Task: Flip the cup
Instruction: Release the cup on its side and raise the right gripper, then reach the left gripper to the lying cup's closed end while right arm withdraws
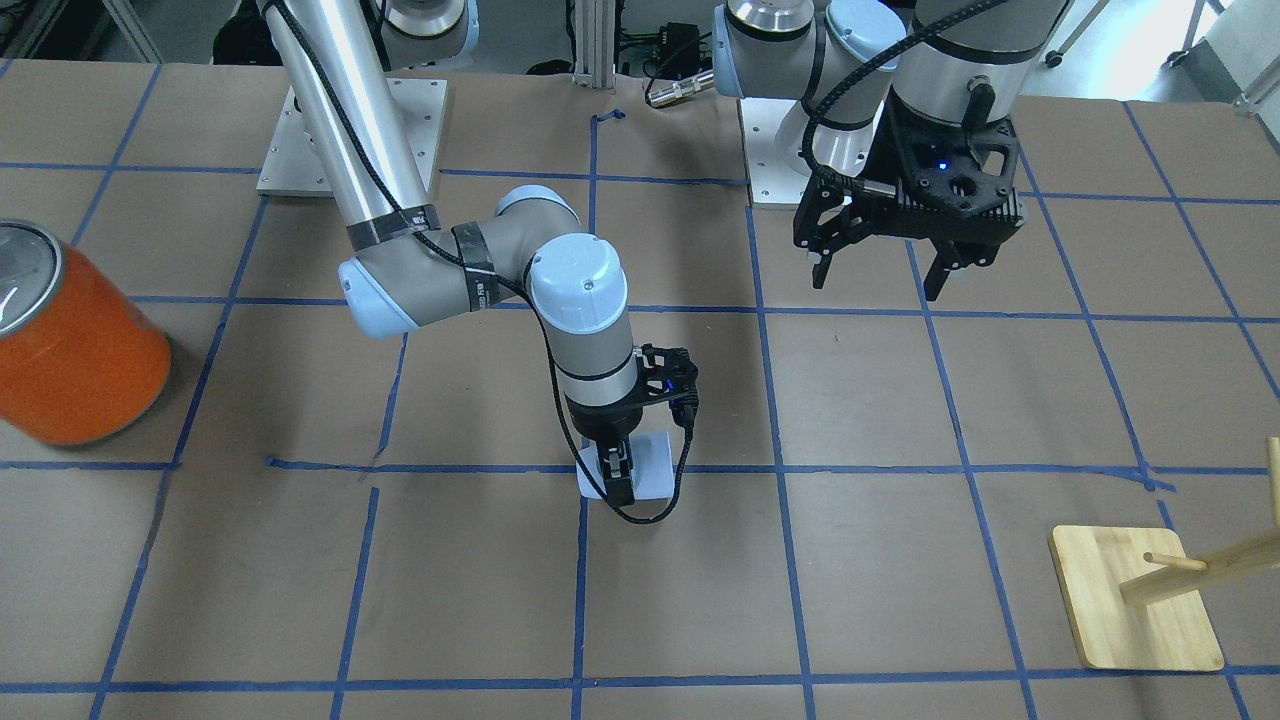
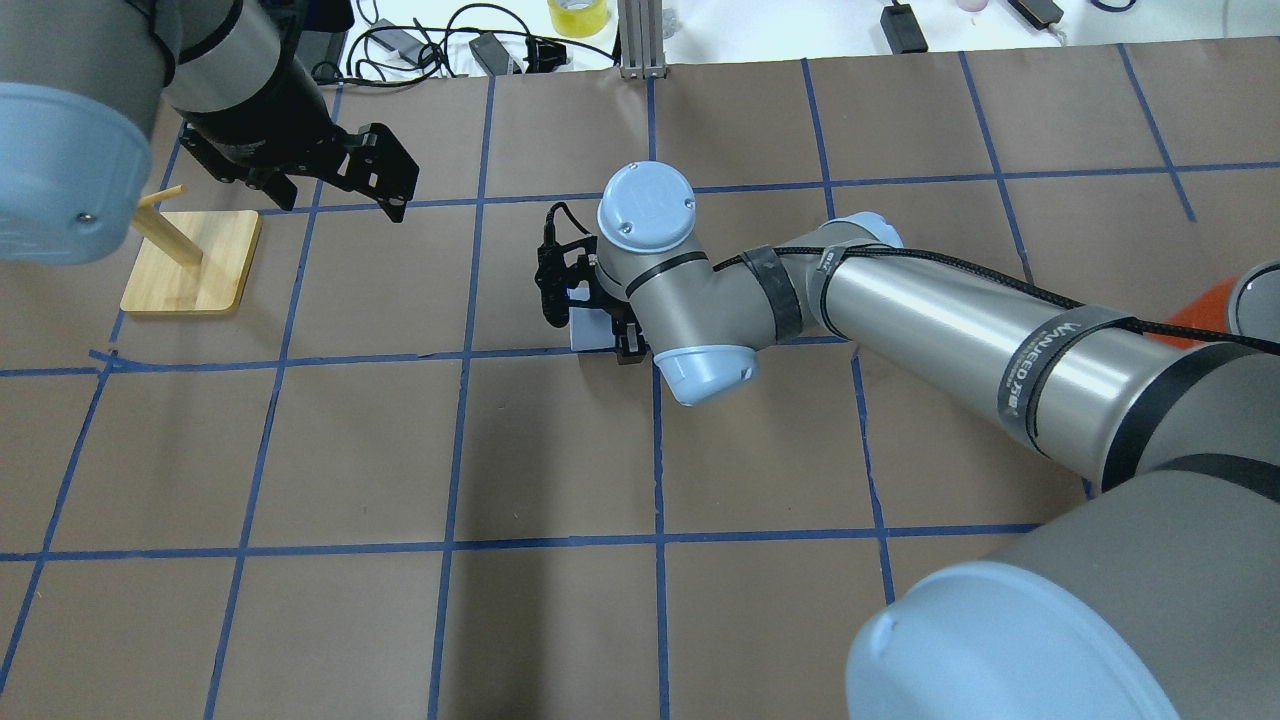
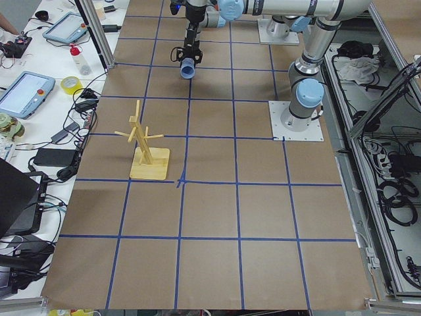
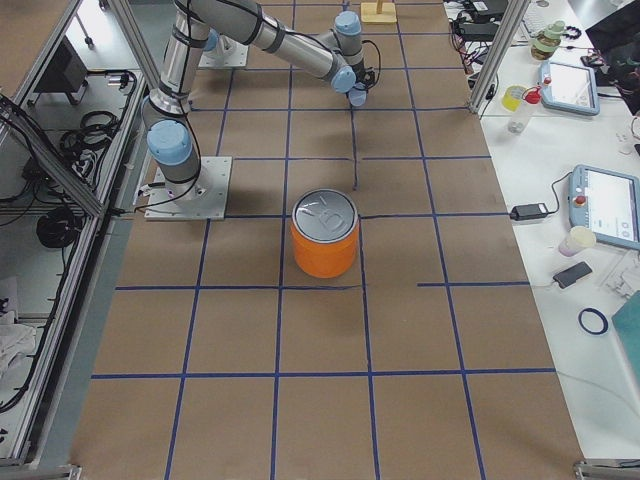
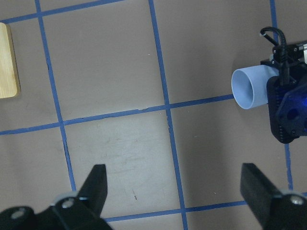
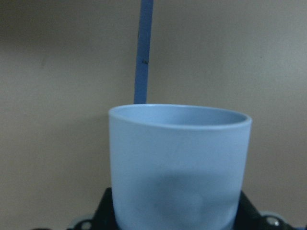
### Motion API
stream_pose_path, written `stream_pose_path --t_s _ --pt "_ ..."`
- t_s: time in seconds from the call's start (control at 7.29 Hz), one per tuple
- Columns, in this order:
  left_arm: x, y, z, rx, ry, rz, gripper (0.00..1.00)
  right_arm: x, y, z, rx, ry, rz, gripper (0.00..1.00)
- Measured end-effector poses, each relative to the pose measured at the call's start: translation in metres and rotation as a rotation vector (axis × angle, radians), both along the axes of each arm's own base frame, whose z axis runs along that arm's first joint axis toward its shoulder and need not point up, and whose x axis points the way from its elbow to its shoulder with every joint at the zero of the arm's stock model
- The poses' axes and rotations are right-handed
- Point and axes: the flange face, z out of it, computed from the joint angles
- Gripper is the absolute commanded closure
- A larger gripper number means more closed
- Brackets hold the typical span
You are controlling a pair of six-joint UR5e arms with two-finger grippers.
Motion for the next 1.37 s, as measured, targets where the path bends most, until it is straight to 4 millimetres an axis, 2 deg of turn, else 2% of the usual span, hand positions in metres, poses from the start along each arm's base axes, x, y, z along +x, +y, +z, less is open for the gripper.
stream_pose_path --t_s 0.27,0.41,0.55,0.69,0.96,1.1,1.24,1.37 --pt "0.000 0.000 0.000 0.002 0.000 0.001 0.00 -0.002 0.002 0.004 -0.002 -0.002 -0.014 0.00" --pt "0.002 0.000 -0.002 0.005 0.000 0.004 0.00 -0.003 0.004 0.019 -0.019 -0.011 -0.025 0.00" --pt "0.005 -0.001 -0.005 0.008 0.001 0.011 0.00 -0.007 0.007 0.047 -0.038 -0.022 -0.038 0.00" --pt "0.007 -0.004 -0.010 0.010 0.002 0.015 0.00 -0.018 0.014 0.087 -0.047 -0.031 -0.067 0.00" --pt "0.019 -0.016 -0.030 0.037 0.086 0.039 0.00 -0.062 0.035 0.179 -0.043 -0.056 -0.217 0.00" --pt "0.032 -0.023 -0.053 0.068 0.196 0.067 0.00 -0.088 0.051 0.223 -0.036 -0.078 -0.337 0.00" --pt "0.042 -0.032 -0.085 0.086 0.319 0.094 0.00 -0.110 0.068 0.259 -0.039 -0.097 -0.482 0.00" --pt "0.046 -0.041 -0.122 0.084 0.421 0.107 0.00 -0.129 0.085 0.285 -0.059 -0.091 -0.658 0.00"
